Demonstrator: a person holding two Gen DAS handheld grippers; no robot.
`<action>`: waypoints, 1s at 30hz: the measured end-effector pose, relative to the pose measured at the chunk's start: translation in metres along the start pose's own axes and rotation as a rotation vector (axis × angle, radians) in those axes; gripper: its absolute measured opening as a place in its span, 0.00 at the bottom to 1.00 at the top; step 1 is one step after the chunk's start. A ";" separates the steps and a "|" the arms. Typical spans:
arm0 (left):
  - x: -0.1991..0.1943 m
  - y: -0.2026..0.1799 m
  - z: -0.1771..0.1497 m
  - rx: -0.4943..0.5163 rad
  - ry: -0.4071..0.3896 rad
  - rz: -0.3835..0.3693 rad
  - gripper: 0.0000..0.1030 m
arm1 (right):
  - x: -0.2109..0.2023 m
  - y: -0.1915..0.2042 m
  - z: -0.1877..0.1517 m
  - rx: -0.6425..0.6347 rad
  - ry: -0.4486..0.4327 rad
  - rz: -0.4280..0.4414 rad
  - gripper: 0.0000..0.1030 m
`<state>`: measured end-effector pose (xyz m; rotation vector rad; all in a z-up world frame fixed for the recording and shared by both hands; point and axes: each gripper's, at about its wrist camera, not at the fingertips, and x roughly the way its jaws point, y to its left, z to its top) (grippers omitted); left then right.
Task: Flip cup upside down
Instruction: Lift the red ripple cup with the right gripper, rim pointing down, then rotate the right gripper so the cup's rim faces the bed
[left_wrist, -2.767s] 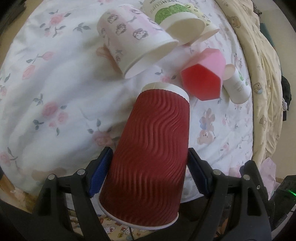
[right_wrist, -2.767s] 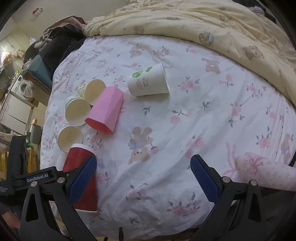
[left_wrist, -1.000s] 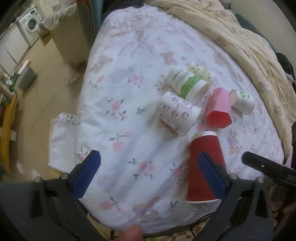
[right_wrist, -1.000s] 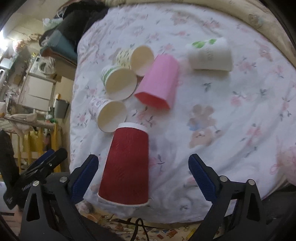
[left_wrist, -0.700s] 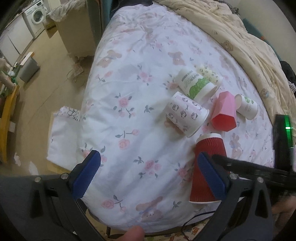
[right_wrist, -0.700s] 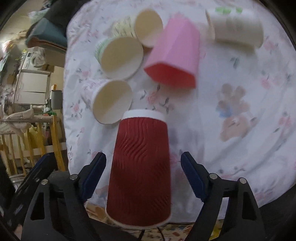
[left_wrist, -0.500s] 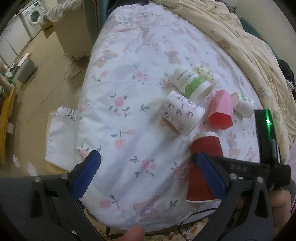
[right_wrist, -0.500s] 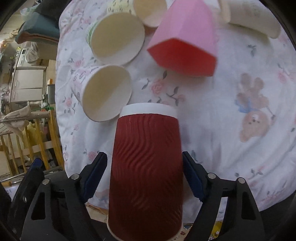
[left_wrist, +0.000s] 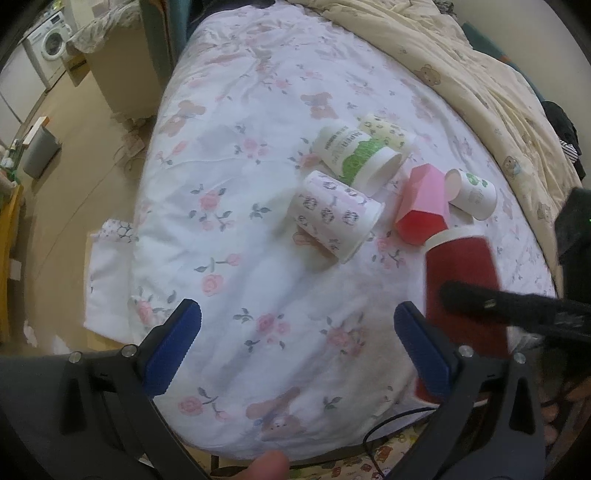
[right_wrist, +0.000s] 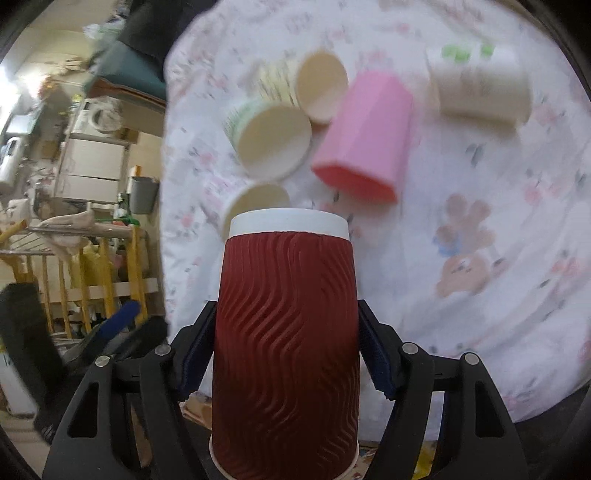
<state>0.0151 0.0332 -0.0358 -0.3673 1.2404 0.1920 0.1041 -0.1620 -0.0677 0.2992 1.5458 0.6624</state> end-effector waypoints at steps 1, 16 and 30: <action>0.001 -0.002 0.000 0.000 0.002 -0.006 1.00 | -0.009 0.000 0.000 -0.018 -0.022 -0.003 0.71; -0.002 -0.030 0.005 0.062 -0.080 -0.057 1.00 | -0.031 -0.019 0.002 -0.071 -0.172 0.051 0.71; -0.012 -0.086 -0.015 0.303 -0.096 -0.203 1.00 | -0.023 -0.002 0.001 -0.158 -0.197 -0.001 0.71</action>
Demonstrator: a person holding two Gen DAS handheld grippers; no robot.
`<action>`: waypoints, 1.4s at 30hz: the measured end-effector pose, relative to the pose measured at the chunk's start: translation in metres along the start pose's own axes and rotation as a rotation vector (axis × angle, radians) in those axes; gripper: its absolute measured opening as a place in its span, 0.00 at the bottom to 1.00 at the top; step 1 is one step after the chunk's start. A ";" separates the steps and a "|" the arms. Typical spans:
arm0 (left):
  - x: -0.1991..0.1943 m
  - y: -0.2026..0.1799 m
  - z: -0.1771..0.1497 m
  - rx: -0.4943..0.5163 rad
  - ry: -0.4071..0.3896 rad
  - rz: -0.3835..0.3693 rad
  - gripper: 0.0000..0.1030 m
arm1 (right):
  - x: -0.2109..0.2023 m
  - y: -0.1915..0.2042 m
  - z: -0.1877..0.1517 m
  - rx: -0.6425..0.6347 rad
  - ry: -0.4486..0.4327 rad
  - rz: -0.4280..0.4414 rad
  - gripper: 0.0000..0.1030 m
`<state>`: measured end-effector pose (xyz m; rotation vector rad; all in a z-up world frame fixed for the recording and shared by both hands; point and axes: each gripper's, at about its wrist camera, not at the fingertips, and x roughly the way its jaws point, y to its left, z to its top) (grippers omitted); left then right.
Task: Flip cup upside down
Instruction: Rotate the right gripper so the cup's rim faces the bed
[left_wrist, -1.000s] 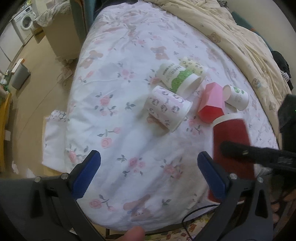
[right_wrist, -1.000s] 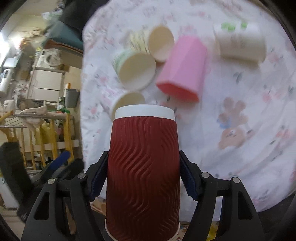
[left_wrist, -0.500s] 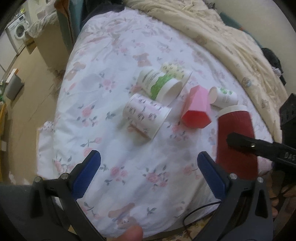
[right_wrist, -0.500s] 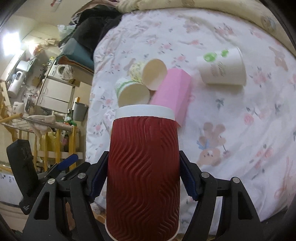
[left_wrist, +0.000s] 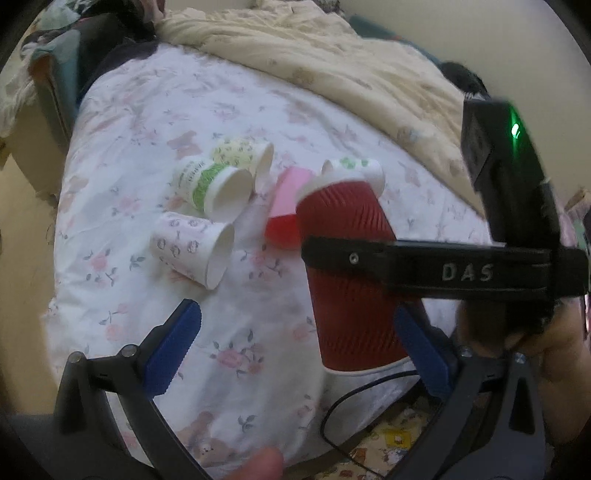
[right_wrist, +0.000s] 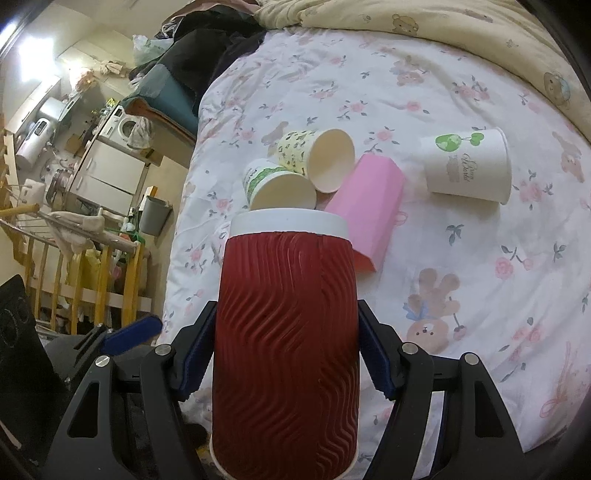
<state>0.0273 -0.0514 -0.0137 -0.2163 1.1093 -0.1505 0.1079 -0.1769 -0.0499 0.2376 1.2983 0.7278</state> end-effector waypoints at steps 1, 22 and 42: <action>0.004 -0.001 -0.001 0.007 0.013 0.015 1.00 | -0.001 0.001 -0.001 -0.007 -0.004 -0.002 0.71; 0.019 0.025 -0.012 -0.049 0.080 0.122 1.00 | -0.022 0.022 -0.003 -0.143 -0.095 -0.093 0.70; -0.011 0.109 -0.019 -0.321 0.047 0.311 1.00 | 0.044 0.039 0.018 -0.310 -0.032 -0.299 0.70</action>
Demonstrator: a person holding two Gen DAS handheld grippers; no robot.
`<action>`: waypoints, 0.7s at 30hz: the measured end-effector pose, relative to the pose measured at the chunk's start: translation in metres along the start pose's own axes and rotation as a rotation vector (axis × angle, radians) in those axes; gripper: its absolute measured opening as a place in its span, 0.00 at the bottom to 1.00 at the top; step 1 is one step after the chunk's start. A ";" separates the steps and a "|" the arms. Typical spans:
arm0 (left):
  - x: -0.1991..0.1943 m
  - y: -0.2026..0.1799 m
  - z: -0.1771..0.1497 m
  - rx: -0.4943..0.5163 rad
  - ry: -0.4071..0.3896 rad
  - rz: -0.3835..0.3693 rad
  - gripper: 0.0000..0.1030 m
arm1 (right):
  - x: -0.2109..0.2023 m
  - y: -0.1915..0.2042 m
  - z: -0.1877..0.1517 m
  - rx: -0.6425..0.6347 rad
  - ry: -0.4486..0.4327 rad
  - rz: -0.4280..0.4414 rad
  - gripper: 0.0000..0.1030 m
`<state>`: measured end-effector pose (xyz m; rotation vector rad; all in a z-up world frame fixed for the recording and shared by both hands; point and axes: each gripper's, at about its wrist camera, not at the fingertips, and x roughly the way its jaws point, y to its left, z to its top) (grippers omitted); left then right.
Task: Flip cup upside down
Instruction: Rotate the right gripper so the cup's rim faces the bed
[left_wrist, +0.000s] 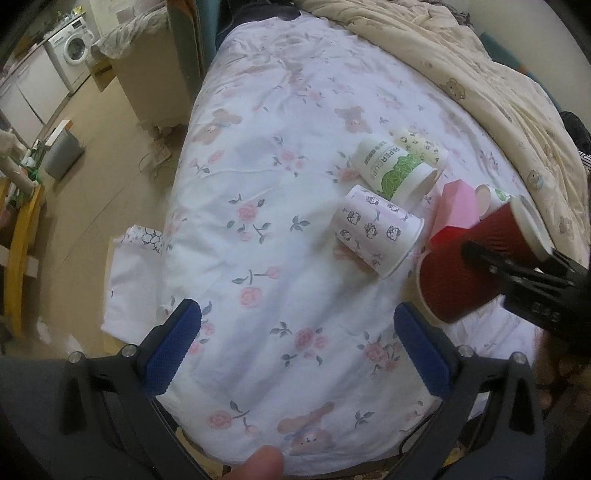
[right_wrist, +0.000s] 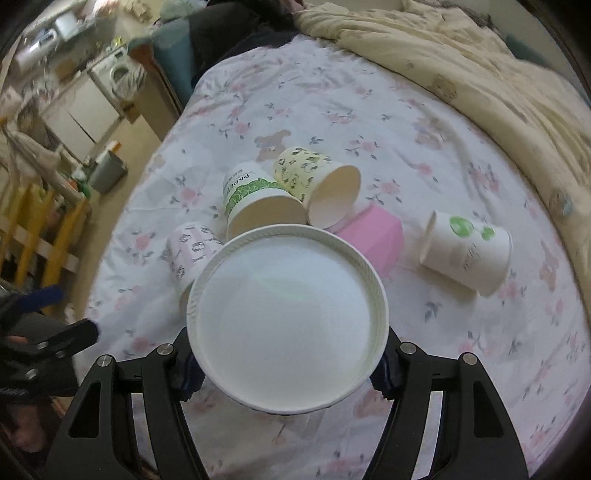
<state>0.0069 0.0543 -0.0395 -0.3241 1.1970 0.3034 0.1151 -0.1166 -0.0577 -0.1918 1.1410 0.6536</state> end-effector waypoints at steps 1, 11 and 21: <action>0.000 -0.001 0.001 0.000 0.002 -0.003 1.00 | 0.003 0.001 0.001 0.000 -0.002 0.004 0.70; 0.001 -0.006 0.004 0.005 0.009 -0.021 1.00 | 0.022 0.025 -0.005 -0.110 -0.036 -0.092 0.71; -0.002 -0.005 0.005 -0.009 -0.007 -0.032 1.00 | 0.019 0.025 -0.003 -0.074 0.001 0.001 0.98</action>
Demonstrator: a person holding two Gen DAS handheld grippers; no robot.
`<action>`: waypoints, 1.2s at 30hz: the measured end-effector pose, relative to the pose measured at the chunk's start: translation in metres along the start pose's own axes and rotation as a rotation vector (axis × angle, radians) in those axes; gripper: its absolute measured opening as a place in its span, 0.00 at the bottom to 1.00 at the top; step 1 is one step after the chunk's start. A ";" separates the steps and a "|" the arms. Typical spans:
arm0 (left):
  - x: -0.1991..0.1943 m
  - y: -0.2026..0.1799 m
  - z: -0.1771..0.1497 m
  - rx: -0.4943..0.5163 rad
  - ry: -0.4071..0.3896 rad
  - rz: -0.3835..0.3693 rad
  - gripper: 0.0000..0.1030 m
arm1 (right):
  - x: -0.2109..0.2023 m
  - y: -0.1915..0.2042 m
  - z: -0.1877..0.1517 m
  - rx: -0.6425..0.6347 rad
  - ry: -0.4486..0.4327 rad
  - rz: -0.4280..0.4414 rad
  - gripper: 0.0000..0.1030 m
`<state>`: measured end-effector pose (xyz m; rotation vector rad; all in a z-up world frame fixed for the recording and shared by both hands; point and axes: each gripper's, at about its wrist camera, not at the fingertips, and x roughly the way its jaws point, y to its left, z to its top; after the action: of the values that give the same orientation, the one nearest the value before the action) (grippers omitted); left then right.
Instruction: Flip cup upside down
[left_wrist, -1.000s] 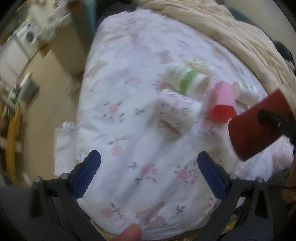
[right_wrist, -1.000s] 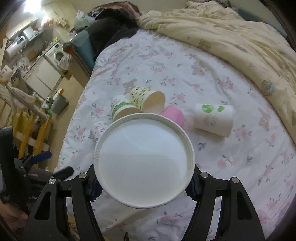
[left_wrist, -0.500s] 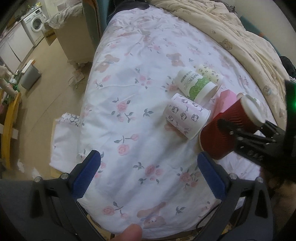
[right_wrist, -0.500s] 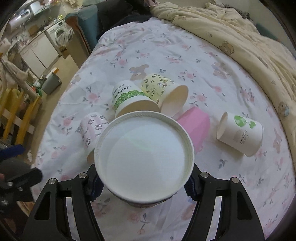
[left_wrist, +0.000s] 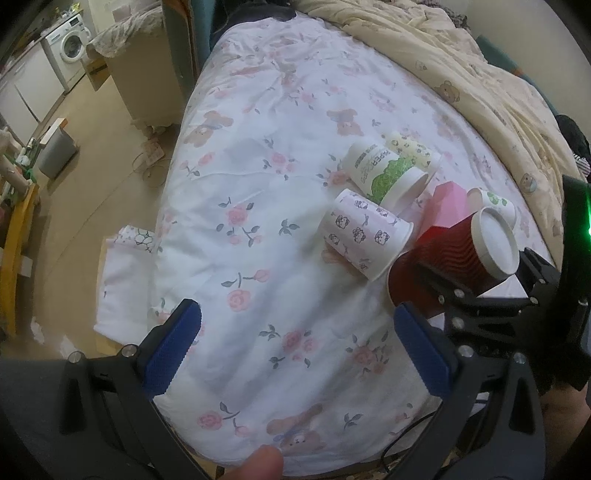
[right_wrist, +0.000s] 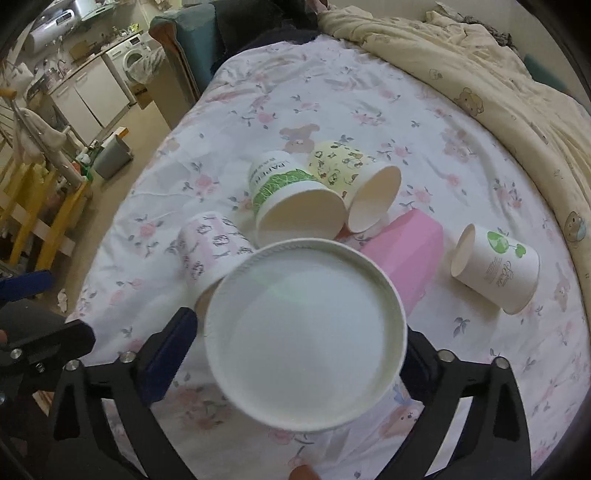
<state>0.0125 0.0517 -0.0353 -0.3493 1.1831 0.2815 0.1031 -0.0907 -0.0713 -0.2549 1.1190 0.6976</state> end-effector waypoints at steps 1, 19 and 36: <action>-0.001 0.001 0.000 -0.003 -0.007 -0.001 1.00 | -0.002 0.001 0.000 0.000 0.003 0.005 0.99; -0.050 -0.010 -0.018 0.075 -0.181 -0.078 1.00 | -0.132 -0.015 -0.052 0.141 -0.155 0.062 1.00; -0.061 -0.035 -0.053 0.148 -0.325 0.031 1.00 | -0.134 -0.016 -0.096 0.205 -0.351 -0.131 1.00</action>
<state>-0.0403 -0.0035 0.0078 -0.1482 0.8839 0.2641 0.0085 -0.2038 0.0039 -0.0278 0.8216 0.4834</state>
